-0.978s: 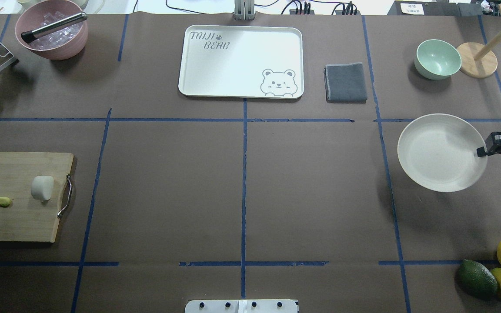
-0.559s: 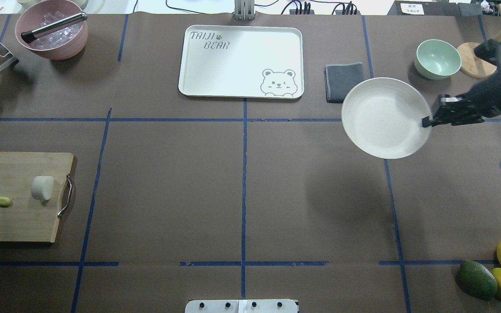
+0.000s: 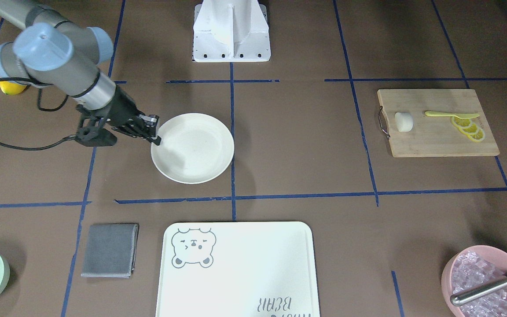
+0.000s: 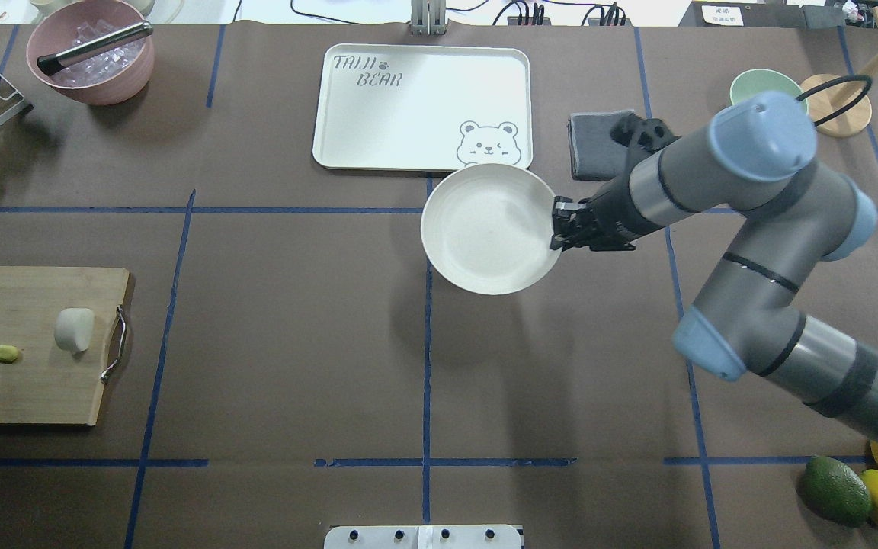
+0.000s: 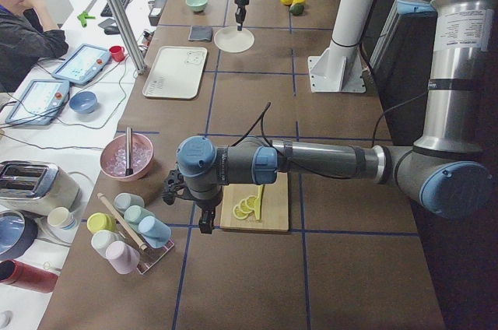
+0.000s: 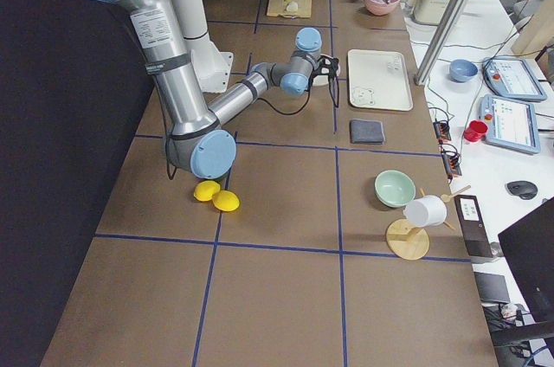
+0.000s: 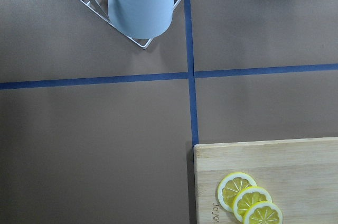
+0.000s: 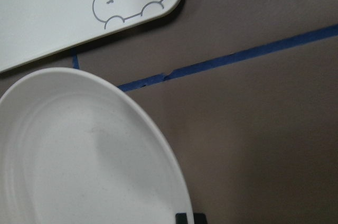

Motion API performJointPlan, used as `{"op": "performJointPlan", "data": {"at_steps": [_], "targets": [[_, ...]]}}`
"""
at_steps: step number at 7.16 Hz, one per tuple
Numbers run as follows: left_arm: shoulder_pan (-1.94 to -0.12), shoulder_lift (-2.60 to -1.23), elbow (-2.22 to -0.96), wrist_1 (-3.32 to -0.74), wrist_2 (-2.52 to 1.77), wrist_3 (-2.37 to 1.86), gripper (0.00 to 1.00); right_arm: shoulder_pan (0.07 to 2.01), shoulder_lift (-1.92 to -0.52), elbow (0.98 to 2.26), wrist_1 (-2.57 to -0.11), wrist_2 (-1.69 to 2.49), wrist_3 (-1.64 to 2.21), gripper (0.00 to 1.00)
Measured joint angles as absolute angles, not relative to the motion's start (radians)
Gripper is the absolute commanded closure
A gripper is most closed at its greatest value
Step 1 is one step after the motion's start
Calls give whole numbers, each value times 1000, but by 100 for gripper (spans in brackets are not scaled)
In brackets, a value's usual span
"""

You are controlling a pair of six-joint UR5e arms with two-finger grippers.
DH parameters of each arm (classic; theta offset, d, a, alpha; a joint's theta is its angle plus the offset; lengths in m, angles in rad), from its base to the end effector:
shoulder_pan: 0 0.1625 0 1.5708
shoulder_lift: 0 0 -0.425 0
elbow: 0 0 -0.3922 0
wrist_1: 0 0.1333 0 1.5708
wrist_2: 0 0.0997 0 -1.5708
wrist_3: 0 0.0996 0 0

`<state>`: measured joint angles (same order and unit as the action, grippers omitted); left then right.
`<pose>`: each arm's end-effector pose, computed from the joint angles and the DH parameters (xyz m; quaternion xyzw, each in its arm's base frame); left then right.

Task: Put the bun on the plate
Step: 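Slide the white plate with the right gripper toward the table center, then release the plate and withdraw the right gripper to rest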

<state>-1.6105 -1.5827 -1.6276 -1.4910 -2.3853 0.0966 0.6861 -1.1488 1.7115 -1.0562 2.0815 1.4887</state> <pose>-0.0805 -0.4925 0.6300 0.0219 0.3955 0.0239 0.9179 -0.4335 -0.4643 0.2943 -0.0150 -0.5414 0.1233 0.8315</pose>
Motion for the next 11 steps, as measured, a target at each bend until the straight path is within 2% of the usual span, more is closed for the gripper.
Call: {"op": "performJointPlan", "data": {"at_steps": [4, 5, 6, 11], "targets": [[-1609, -1571, -1629, -1491, -2385, 97, 0, 524, -1067, 1645, -1117, 1912, 1561, 97], [-1609, -1571, -1629, -1491, -2385, 97, 0, 515, -1064, 1639, -1118, 1902, 1564, 70], [-1609, -1571, -1629, -1491, -2385, 97, 0, 512, -1062, 1637, -1118, 1898, 1565, 1], [-1606, -1575, -1655, -1494, -2371, 97, 0, 533, -1049, 1659, -1131, 1903, 1564, 0]]}}
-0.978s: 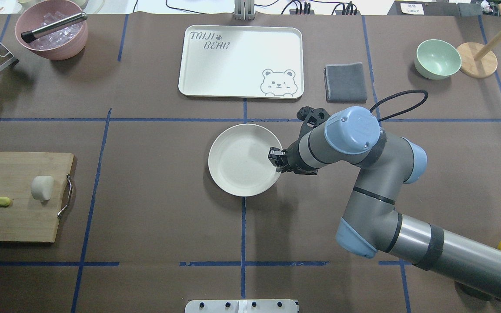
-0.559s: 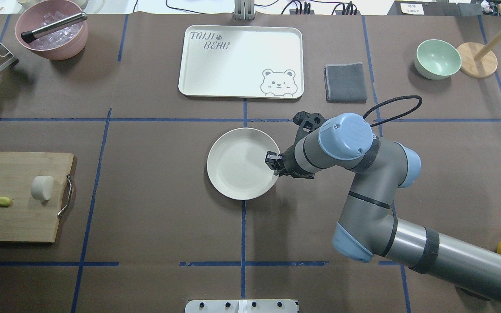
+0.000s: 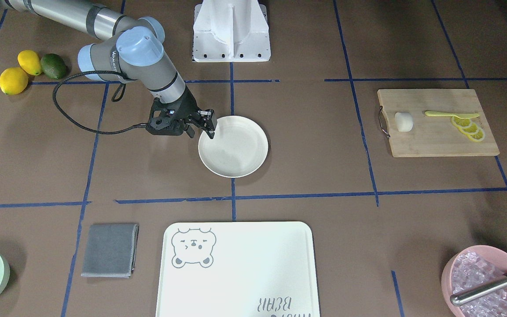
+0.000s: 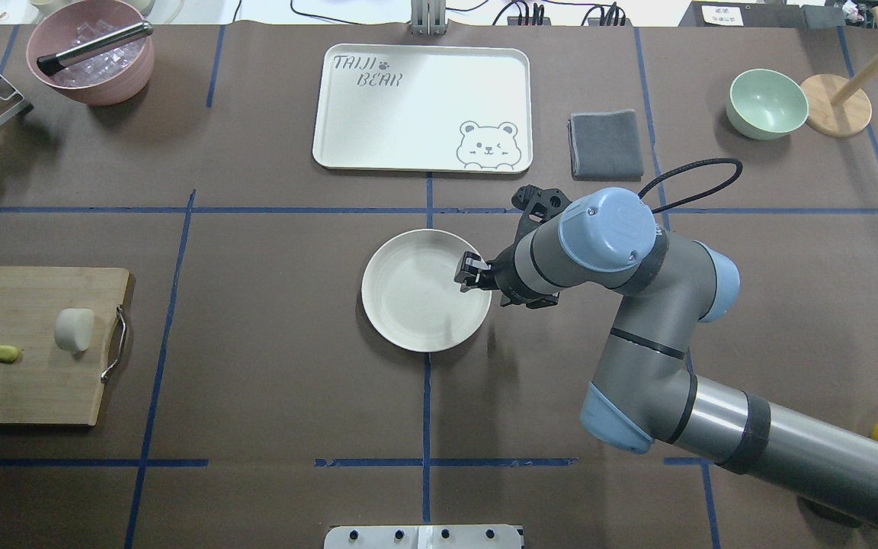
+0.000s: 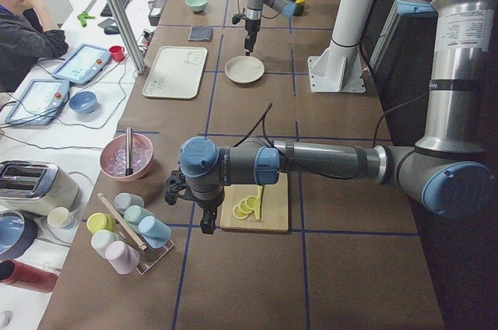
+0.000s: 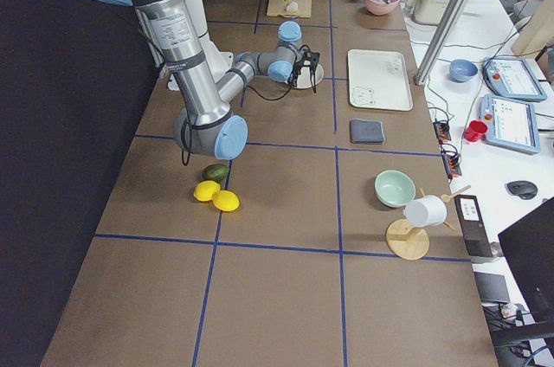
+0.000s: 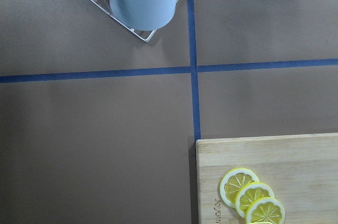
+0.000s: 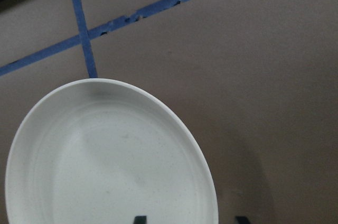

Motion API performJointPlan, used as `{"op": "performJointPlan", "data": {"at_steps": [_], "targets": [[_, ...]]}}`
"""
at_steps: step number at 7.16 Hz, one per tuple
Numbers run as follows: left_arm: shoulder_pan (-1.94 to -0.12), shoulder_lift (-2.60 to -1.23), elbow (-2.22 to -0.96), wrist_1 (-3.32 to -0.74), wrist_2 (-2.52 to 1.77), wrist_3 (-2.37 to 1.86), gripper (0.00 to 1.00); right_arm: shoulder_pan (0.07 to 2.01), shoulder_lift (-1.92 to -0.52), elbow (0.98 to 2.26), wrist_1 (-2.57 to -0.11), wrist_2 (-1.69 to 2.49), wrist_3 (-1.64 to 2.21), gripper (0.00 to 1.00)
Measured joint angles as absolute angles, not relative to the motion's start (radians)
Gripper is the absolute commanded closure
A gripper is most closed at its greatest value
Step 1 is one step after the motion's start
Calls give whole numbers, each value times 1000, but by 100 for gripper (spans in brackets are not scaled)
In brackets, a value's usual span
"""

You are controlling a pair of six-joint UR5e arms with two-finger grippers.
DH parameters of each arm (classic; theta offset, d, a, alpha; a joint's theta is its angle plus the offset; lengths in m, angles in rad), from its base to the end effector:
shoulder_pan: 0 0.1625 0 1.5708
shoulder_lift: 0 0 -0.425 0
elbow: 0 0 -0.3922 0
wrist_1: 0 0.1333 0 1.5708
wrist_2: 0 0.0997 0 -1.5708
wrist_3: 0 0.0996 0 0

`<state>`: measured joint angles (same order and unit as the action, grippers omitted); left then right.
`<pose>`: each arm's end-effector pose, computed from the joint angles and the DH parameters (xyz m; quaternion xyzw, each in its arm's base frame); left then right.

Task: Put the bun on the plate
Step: 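Release the plate and withdraw the right gripper to rest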

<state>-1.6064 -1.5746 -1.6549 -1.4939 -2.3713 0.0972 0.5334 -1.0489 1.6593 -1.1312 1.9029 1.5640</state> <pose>-0.0793 -0.4902 0.6213 0.0309 0.3884 0.0305 0.9204 -0.5209 -0.4247 0.2665 -0.0059 -0.5146 0.1421 0.8456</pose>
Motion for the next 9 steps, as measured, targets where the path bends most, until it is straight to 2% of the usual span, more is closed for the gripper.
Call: {"op": "performJointPlan", "data": {"at_steps": [2, 5, 7, 9], "targets": [[-1578, -1576, -1743, -1495, -2339, 63, 0, 574, -1048, 1736, -1235, 1911, 1550, 0], [-1416, -1553, -1904, -1540, -2334, -259, 0, 691, -1055, 1850, -1511, 1940, 1323, 0], [-1269, -1476, -1950, -1740, -2308, -543, 0, 843, -1104, 1892, -1622, 2046, 1046, 0], [-1131, -1403, -1954, -1968, -2241, -782, 0, 996, -1213, 1912, -1640, 2157, 779, 0]]}}
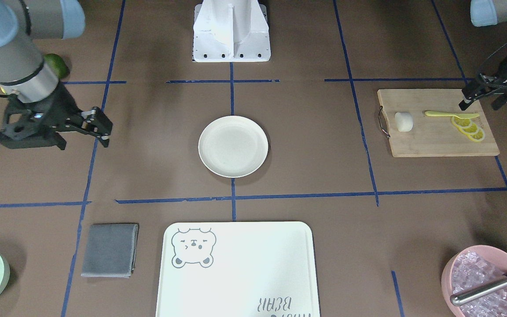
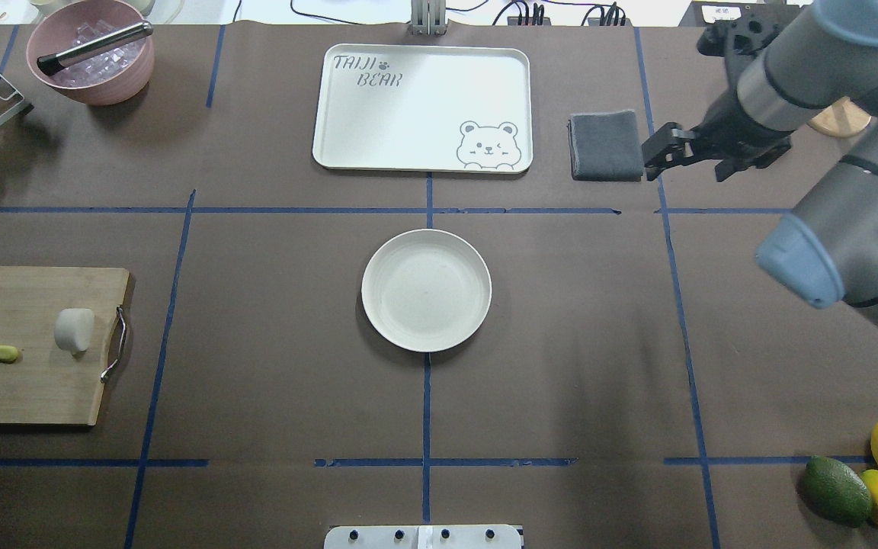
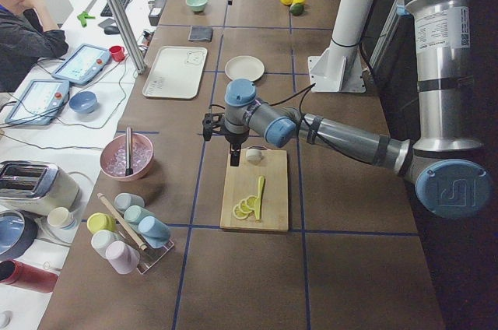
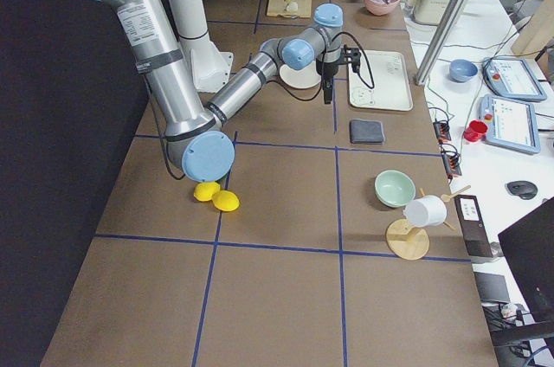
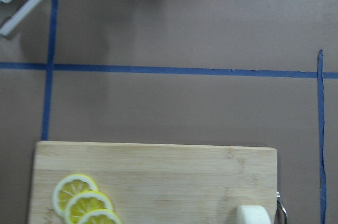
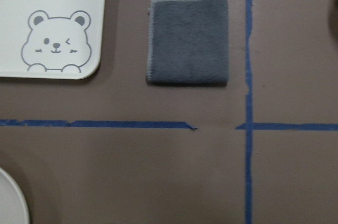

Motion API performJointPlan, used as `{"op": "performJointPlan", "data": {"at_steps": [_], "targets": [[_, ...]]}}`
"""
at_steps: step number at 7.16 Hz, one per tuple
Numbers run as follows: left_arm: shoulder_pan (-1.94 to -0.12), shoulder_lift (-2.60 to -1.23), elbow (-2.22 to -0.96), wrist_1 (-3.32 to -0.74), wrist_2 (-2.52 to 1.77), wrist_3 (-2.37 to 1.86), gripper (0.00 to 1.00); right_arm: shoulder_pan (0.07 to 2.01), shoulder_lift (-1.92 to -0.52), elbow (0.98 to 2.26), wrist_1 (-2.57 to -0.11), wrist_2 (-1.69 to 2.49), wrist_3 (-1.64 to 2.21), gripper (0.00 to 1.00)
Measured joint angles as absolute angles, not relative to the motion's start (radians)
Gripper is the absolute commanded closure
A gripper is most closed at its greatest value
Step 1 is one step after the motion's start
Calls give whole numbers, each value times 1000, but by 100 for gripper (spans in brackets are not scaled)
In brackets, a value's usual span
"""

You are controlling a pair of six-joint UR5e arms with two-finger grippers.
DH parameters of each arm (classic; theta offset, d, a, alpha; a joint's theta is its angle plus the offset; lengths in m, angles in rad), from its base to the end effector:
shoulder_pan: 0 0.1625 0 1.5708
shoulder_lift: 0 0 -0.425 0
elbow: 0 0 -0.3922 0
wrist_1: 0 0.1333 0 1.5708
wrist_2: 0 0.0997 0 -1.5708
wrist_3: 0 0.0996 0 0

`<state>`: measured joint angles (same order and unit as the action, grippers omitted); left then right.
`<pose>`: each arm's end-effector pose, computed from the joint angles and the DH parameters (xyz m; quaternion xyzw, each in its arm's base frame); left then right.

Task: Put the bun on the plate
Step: 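Release the plate and withdraw the right gripper to rest, then lower the left gripper onto the white bun on the cutting board and grasp it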

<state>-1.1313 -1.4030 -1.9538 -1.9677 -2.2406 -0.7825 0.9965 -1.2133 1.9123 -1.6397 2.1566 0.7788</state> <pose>0.1220 -0.4274 0.5044 0.0533 0.4199 -0.0561 0.9042 -0.2485 -0.5281 0.3166 0.0594 -0.3998 0.0039 0.9147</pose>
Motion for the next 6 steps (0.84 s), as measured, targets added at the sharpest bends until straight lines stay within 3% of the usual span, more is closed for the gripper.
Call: {"op": "performJointPlan", "data": {"at_steps": [4, 6], "targets": [[-808, -1389, -1940, -2152, -1997, -1110, 0, 1271, -1398, 1853, -1643, 2267, 274, 0], [-734, -1406, -1905, -2192, -1943, -1167, 1, 1346, -1459, 1828, -1642, 2289, 133, 0]]}}
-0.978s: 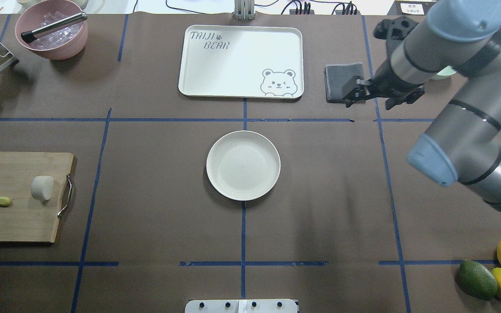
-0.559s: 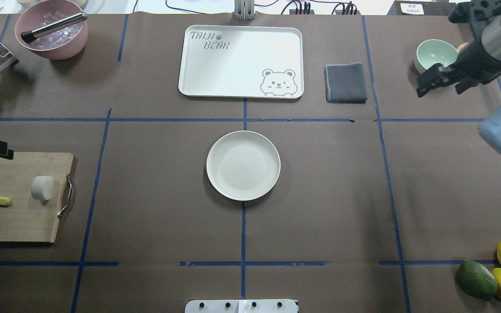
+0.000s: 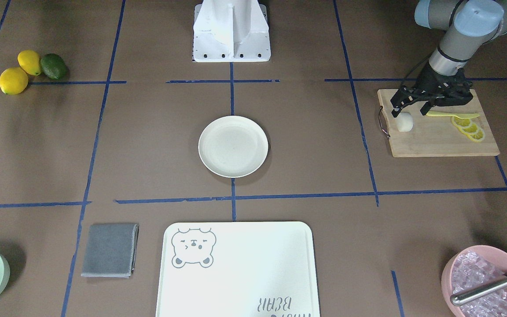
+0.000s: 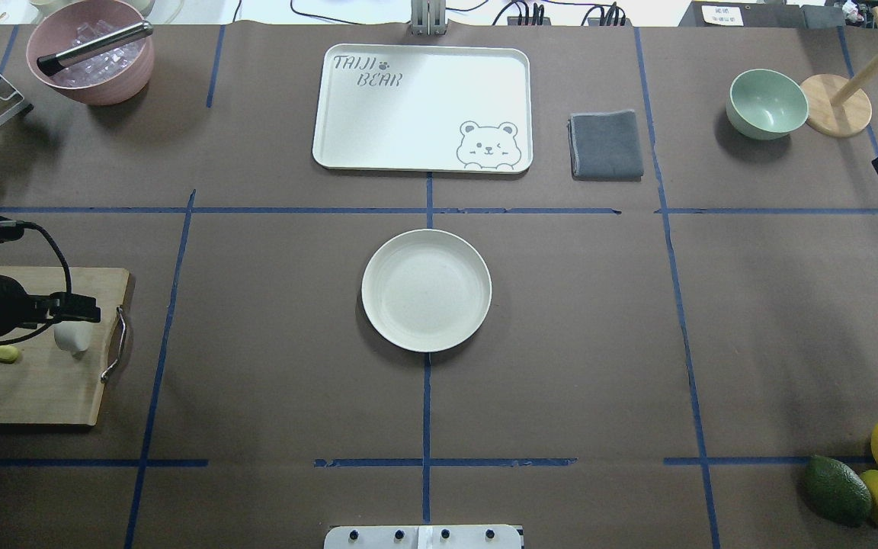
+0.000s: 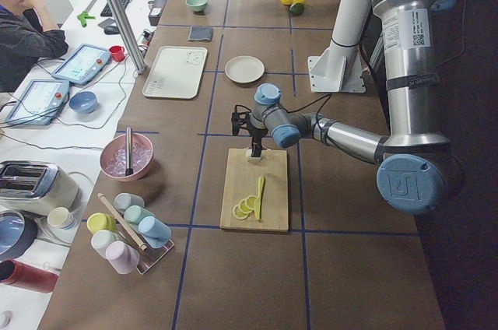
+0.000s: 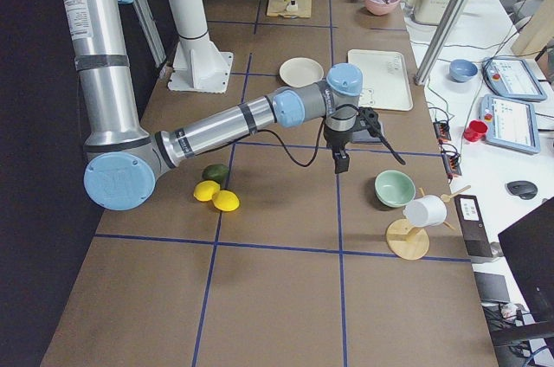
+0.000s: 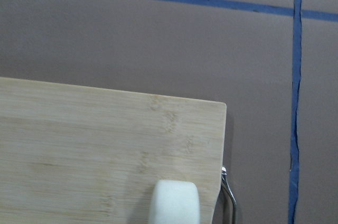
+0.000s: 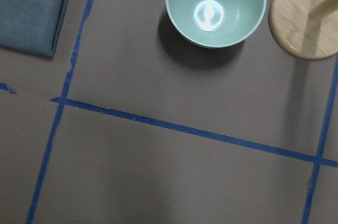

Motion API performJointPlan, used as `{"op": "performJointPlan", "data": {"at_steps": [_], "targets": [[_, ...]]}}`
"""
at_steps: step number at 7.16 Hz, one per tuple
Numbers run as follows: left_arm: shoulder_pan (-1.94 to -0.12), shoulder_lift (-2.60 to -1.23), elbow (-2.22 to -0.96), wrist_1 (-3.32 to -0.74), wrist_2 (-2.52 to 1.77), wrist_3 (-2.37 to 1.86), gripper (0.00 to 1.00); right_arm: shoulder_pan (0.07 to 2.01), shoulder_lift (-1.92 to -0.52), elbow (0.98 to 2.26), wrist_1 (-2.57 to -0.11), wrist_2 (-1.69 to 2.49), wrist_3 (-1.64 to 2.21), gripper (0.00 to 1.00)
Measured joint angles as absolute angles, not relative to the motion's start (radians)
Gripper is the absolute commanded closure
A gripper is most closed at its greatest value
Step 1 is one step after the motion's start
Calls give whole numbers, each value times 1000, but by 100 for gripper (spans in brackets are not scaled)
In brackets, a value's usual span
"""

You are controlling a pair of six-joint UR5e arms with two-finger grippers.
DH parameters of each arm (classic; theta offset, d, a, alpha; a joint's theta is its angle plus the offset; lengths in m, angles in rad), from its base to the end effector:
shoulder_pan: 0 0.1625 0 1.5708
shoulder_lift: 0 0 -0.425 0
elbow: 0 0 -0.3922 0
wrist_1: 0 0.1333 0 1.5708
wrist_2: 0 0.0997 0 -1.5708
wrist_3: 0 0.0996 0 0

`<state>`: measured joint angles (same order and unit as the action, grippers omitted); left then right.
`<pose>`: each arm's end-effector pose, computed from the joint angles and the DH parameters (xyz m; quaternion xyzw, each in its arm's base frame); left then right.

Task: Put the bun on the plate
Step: 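Lower the left gripper onto the white bun on the cutting board and grasp it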

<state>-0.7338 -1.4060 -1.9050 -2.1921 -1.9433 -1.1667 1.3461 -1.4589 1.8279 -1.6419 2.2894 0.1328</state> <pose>0.2714 -0.3754 0.5100 0.0599 0.4109 -0.0785 0.9063 -0.0522 -0.5323 0.4858 0.0749 -0.3669 -0.0947 0.9224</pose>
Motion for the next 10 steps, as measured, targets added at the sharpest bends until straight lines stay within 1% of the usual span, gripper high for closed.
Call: {"op": "performJointPlan", "data": {"at_steps": [3, 6, 8, 9, 10], "targets": [[-720, -1436, -1843, -2201, -1935, -1169, 1, 1393, -1524, 1823, -1638, 2325, 45, 0], [-722, -1429, -1827, -2201, -1938, -1166, 1, 1396, -1538, 1824, -1635, 2329, 43, 0], [-722, -1428, -1829, -2201, -1940, -1168, 19, 1396, -1540, 1824, -1635, 2329, 43, 0], [-721, -1428, -1829, -2200, -1940, -1169, 31, 1396, -1540, 1824, -1635, 2329, 42, 0], [-720, -1428, -1830, -2200, -1940, -1169, 41, 1396, -1540, 1824, -1635, 2330, 42, 0]]}}
